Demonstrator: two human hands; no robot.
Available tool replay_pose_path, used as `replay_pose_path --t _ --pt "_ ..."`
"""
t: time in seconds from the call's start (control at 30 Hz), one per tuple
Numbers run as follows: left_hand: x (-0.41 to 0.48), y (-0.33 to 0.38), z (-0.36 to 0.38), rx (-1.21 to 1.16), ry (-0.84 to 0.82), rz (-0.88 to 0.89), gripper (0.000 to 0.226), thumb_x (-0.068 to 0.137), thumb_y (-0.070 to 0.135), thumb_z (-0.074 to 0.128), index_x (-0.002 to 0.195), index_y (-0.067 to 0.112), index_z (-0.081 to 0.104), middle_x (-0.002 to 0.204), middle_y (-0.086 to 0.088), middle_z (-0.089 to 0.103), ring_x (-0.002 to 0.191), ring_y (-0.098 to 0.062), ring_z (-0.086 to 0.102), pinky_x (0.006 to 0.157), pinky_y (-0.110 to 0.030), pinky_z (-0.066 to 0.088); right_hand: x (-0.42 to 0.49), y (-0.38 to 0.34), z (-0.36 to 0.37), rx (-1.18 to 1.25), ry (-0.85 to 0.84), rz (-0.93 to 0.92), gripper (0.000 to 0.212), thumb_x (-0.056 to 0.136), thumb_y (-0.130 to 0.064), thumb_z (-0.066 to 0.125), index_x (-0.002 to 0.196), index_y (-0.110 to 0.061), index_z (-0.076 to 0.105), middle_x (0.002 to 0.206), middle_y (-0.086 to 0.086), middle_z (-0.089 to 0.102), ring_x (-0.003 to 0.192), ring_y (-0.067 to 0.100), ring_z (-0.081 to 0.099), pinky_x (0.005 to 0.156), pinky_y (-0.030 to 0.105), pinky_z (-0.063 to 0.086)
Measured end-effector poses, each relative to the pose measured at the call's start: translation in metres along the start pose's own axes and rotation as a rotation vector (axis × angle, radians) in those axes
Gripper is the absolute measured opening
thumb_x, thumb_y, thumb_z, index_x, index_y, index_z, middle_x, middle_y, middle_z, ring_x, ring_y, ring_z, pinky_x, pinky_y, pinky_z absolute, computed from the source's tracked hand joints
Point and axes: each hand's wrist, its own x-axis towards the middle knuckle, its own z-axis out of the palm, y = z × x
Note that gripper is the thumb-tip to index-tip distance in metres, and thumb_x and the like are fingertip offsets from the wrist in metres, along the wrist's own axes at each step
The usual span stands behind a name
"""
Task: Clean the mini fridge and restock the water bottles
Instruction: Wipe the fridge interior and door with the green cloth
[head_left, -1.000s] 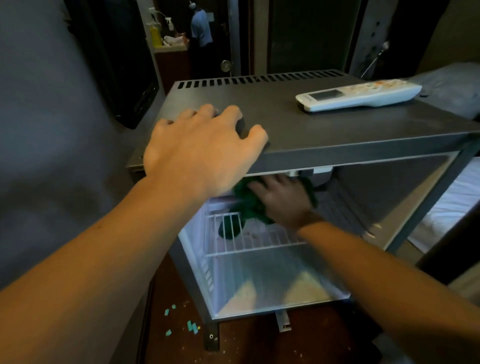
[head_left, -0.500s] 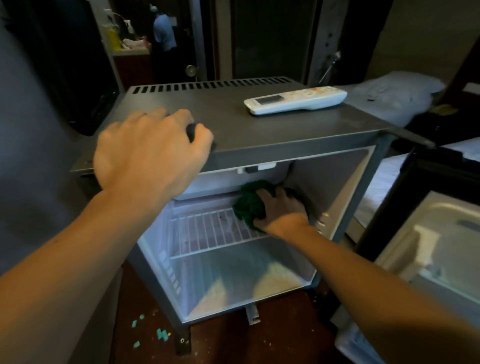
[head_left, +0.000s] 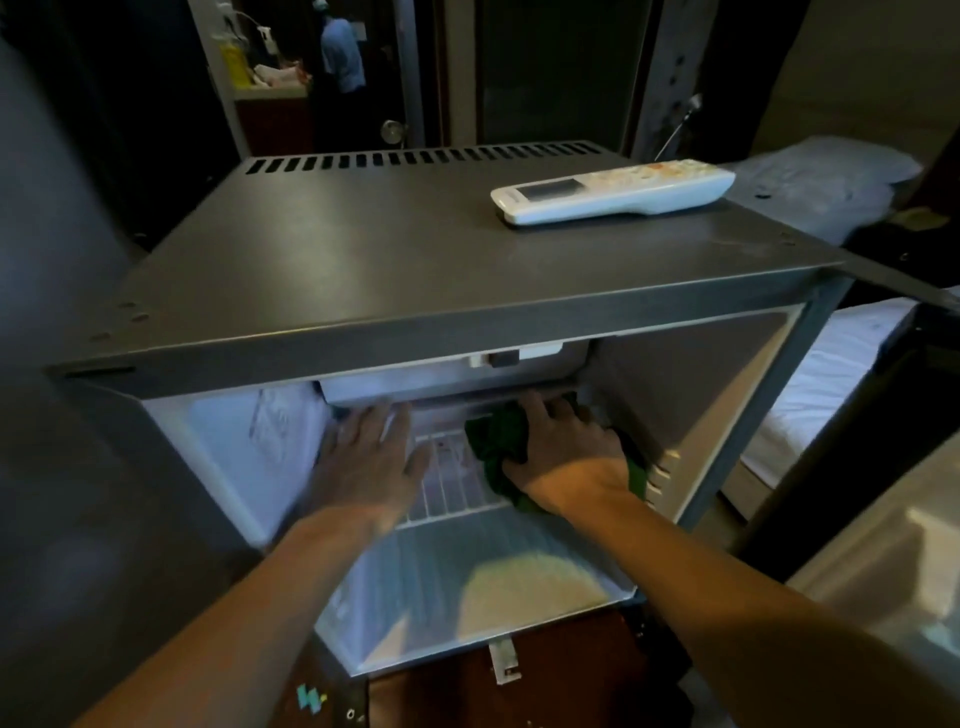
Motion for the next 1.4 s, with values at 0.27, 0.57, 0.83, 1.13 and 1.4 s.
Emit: replay_pose_path --t 0.27,0.57,0.83,1.13,1.4 --pt "0.003 -0.002 0.036 0.033 -0.009 0.006 0.059 0.097 0.055 0.006 0.153 0.036 0.001 0.162 0.009 -0.005 0.149 -0.012 -0.003 0.12 -0.041 -0.004 0.042 -0.013 0.015 -0.051 0.17 -0.115 0.043 0.09 -0.046 0.046 0.13 -0.031 0.049 0.132 0.013 0.048 0.11 0.039 0.053 0.085 0.042 0.045" --pt "0.007 -0.008 0.037 -0.025 -0.074 0.096 0.048 0.098 0.053 0.004 0.144 0.055 -0.012 0.154 0.025 -0.021 0.144 -0.005 -0.022 0.118 -0.045 -0.006 0.038 -0.009 0.017 -0.039 0.225 -0.108 0.052 0.086 -0.055 0.049 0.132 -0.03 0.046 0.129 0.013 0.048 0.109 0.039 0.052 0.081 0.04 0.043" --pt "0.008 -0.006 0.038 -0.037 -0.05 0.096 0.05 0.098 0.054 0.004 0.146 0.053 -0.009 0.157 0.021 -0.015 0.146 -0.008 -0.014 0.118 -0.048 0.0 0.0 -0.016 0.011 -0.087 0.092 0.012 0.067 0.083 -0.058 0.055 0.141 -0.039 0.027 0.141 0.012 0.027 0.119 0.038 0.043 0.089 0.04 0.04" --pt "0.008 -0.003 0.037 -0.053 -0.043 0.089 0.052 0.098 0.052 0.006 0.148 0.049 -0.008 0.16 0.015 -0.012 0.148 -0.013 -0.01 0.116 -0.056 -0.001 -0.002 0.005 -0.048 -0.782 0.386 -0.419 0.022 0.077 -0.025 0.054 0.072 -0.026 0.075 0.09 0.014 0.07 0.07 0.038 0.065 0.063 0.041 0.053" --pt "0.009 -0.003 0.039 -0.037 -0.017 0.072 0.055 0.096 0.055 0.007 0.149 0.048 -0.005 0.161 0.013 -0.009 0.149 -0.015 -0.005 0.114 -0.058 0.004 -0.017 0.021 -0.052 -0.937 0.298 -0.092 0.031 0.078 -0.026 0.061 0.106 -0.017 0.071 0.107 0.022 0.067 0.096 0.039 0.063 0.088 0.045 0.049"
